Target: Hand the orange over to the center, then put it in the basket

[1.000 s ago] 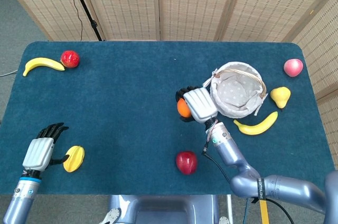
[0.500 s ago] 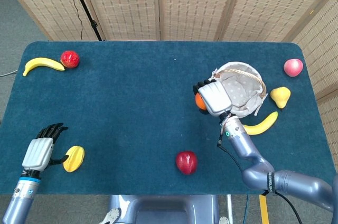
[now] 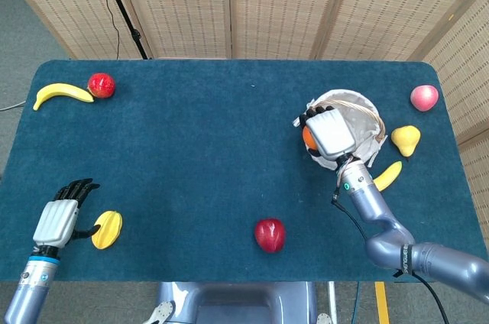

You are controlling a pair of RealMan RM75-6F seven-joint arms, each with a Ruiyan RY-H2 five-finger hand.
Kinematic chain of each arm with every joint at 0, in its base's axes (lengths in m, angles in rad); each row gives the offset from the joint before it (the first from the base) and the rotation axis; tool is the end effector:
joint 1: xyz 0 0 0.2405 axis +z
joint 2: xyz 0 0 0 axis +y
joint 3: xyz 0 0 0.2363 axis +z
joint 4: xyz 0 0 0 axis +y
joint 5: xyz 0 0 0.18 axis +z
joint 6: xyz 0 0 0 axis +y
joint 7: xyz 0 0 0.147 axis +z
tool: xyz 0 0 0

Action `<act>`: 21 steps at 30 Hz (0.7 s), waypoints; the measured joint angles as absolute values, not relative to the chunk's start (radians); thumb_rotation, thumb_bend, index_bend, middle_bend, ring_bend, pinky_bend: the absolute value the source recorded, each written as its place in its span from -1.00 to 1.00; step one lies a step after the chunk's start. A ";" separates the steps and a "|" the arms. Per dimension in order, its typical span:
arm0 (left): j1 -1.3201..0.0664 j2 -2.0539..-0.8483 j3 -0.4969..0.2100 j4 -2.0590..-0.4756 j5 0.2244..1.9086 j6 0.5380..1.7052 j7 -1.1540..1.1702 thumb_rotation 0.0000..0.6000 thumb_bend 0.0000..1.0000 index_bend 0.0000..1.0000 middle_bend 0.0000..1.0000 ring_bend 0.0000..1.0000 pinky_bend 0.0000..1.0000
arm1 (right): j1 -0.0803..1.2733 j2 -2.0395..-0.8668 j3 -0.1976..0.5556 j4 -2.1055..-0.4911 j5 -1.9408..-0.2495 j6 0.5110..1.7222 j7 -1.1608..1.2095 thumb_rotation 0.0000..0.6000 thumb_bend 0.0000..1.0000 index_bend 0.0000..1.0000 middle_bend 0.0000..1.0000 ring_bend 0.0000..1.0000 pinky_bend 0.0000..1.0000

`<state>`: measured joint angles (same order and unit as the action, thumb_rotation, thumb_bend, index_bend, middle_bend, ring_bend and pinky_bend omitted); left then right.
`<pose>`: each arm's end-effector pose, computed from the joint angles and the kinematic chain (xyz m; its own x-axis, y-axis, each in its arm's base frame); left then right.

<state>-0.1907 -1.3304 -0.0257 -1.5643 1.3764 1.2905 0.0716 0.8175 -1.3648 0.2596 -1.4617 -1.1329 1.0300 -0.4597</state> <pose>-0.2761 0.2002 0.0930 0.2970 0.2073 0.9321 0.9532 -0.0056 -0.3024 -0.1150 -0.3770 0.0991 0.6037 0.0657 0.7945 -0.7301 -0.3549 0.5840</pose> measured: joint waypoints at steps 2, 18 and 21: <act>-0.191 -1.330 -0.026 -1.565 1.377 1.291 0.070 1.00 -0.70 -0.56 -0.71 -0.79 -0.70 | 0.816 -1.358 0.260 -1.459 -1.131 1.030 -0.459 1.00 -0.60 0.45 0.23 0.26 0.39; -0.187 -1.321 -0.025 -1.570 1.383 1.296 0.054 1.00 -0.69 -0.56 -0.71 -0.79 -0.70 | 0.781 -1.320 0.225 -1.392 -1.139 1.031 -0.447 1.00 -0.61 0.25 0.06 0.08 0.10; -0.187 -1.323 -0.024 -1.569 1.383 1.295 0.057 1.00 -0.69 -0.56 -0.71 -0.79 -0.70 | 0.773 -1.321 0.223 -1.385 -1.149 1.041 -0.426 1.00 -0.70 -0.07 -0.21 -0.18 -0.19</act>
